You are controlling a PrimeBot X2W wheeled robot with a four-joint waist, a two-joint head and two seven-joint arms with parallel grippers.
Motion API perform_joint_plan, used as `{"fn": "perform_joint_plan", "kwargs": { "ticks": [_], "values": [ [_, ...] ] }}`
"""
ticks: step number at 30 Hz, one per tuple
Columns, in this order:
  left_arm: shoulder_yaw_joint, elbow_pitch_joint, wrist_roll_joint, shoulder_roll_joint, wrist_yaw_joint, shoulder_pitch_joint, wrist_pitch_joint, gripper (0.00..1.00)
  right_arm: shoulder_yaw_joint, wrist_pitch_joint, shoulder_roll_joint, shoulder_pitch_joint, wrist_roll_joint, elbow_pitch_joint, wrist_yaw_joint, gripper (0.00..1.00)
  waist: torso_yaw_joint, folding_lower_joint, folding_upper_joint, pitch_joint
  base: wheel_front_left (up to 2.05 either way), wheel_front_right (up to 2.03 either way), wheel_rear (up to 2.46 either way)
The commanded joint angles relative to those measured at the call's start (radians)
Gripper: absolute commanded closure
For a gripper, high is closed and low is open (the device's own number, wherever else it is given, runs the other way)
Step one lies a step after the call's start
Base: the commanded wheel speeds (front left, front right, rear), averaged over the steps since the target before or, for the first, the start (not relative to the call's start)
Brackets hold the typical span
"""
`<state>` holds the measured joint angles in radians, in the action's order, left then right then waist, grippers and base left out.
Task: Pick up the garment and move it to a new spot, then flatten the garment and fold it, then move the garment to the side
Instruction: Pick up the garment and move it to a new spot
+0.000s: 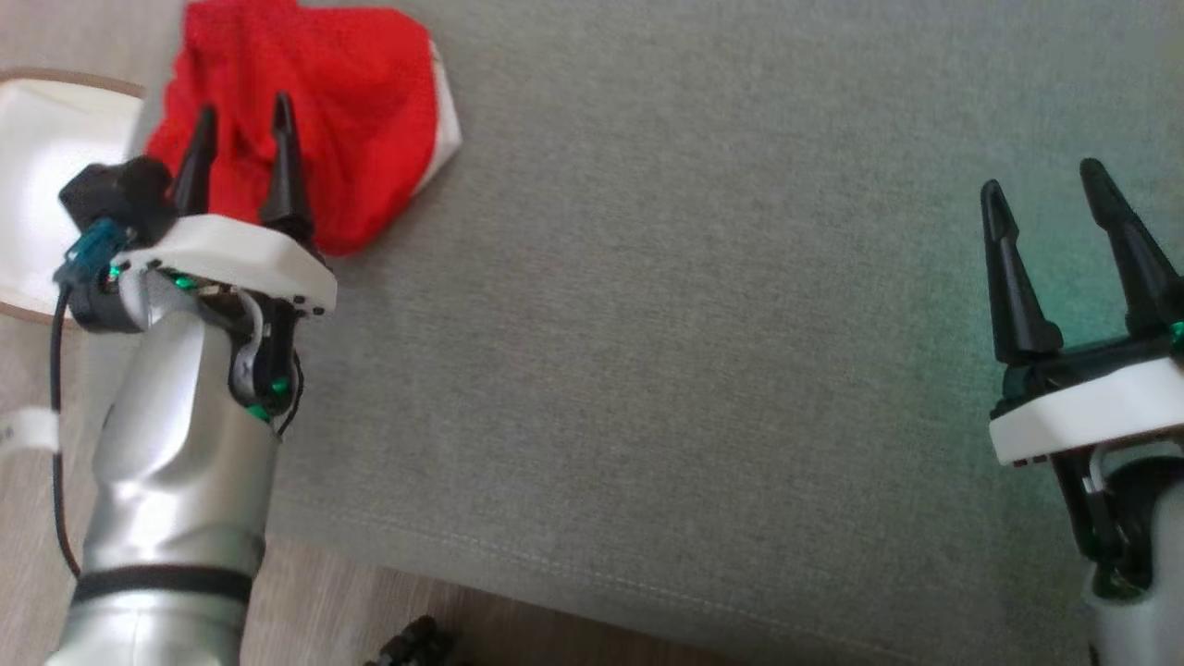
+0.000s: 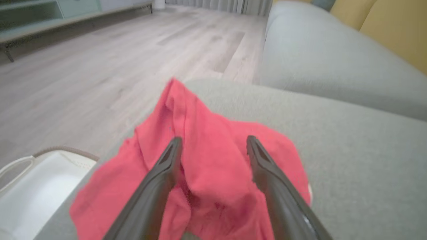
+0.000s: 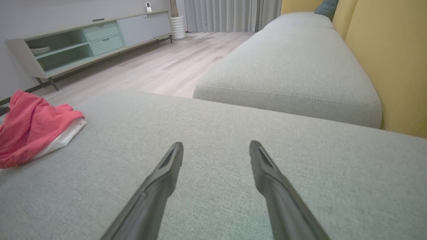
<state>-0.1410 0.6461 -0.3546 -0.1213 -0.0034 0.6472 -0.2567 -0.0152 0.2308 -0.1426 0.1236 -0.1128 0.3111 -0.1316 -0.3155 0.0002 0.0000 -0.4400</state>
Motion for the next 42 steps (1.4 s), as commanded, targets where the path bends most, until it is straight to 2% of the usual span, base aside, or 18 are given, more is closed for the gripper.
{"fn": "perform_joint_plan", "kwargs": {
  "ticks": [1,6,10,11,12,13,18,23,28,35,42],
  "values": [
    [0.038,0.048,-0.006,-0.051,-0.014,0.037,-0.003,0.00,0.027,0.000,-0.013,0.023,0.001,0.038,0.001,0.00,0.030,-0.0002,0.0000,-0.038,0.00,0.00,0.00],
    [0.047,0.309,-0.028,-0.066,-0.040,0.147,0.019,0.00,0.039,-0.004,-0.018,0.039,-0.004,0.023,0.001,0.00,0.035,-0.0002,0.0000,-0.044,0.00,0.00,0.00],
    [0.051,0.448,-0.048,-0.063,-0.053,0.196,0.049,0.00,0.040,-0.009,-0.017,0.041,-0.008,0.010,0.001,0.00,0.031,-0.0002,0.0000,-0.031,0.00,0.00,0.00],
    [0.048,0.470,-0.049,-0.064,-0.059,0.205,0.049,0.25,0.041,-0.009,-0.018,0.041,-0.007,0.008,0.001,0.00,0.030,-0.0002,0.0000,-0.027,0.00,0.00,0.00],
    [0.045,0.485,-0.049,-0.065,-0.066,0.213,0.043,0.78,0.041,-0.011,-0.019,0.041,-0.006,0.006,0.001,0.00,0.029,-0.0002,0.0000,-0.022,0.00,0.00,0.00],
    [0.044,0.494,-0.048,-0.067,-0.069,0.218,0.034,1.00,0.041,-0.013,-0.020,0.041,-0.005,0.003,0.001,0.00,0.027,-0.0002,0.0000,-0.014,0.00,0.00,0.00],
    [0.047,0.436,-0.019,-0.099,-0.054,0.211,-0.004,1.00,0.049,-0.038,-0.018,0.038,-0.008,-0.022,0.001,0.00,0.036,-0.0002,0.0000,0.048,0.00,0.00,0.00],
    [0.117,0.199,0.011,-0.145,-0.036,0.119,-0.005,1.00,0.054,-0.078,-0.010,0.039,-0.017,-0.056,0.001,0.00,0.058,-0.0002,0.0000,0.131,0.00,0.00,0.00],
    [0.175,-0.033,0.053,-0.159,-0.025,0.002,-0.005,1.00,0.066,-0.127,0.001,0.048,-0.030,-0.095,0.001,0.00,0.092,-0.0002,0.0000,0.207,0.00,0.00,0.00],
    [0.196,-0.279,0.085,-0.155,-0.010,-0.170,-0.005,1.00,0.073,-0.174,0.026,0.038,-0.046,-0.142,0.001,0.00,0.146,-0.0002,0.0000,0.280,0.00,0.00,0.00],
    [0.140,-0.551,0.102,-0.114,0.014,-0.349,0.052,1.00,0.074,-0.194,0.052,-0.012,-0.057,-0.167,0.001,0.00,0.218,-0.0002,0.0000,0.313,0.00,0.00,0.00]
  ]
}}
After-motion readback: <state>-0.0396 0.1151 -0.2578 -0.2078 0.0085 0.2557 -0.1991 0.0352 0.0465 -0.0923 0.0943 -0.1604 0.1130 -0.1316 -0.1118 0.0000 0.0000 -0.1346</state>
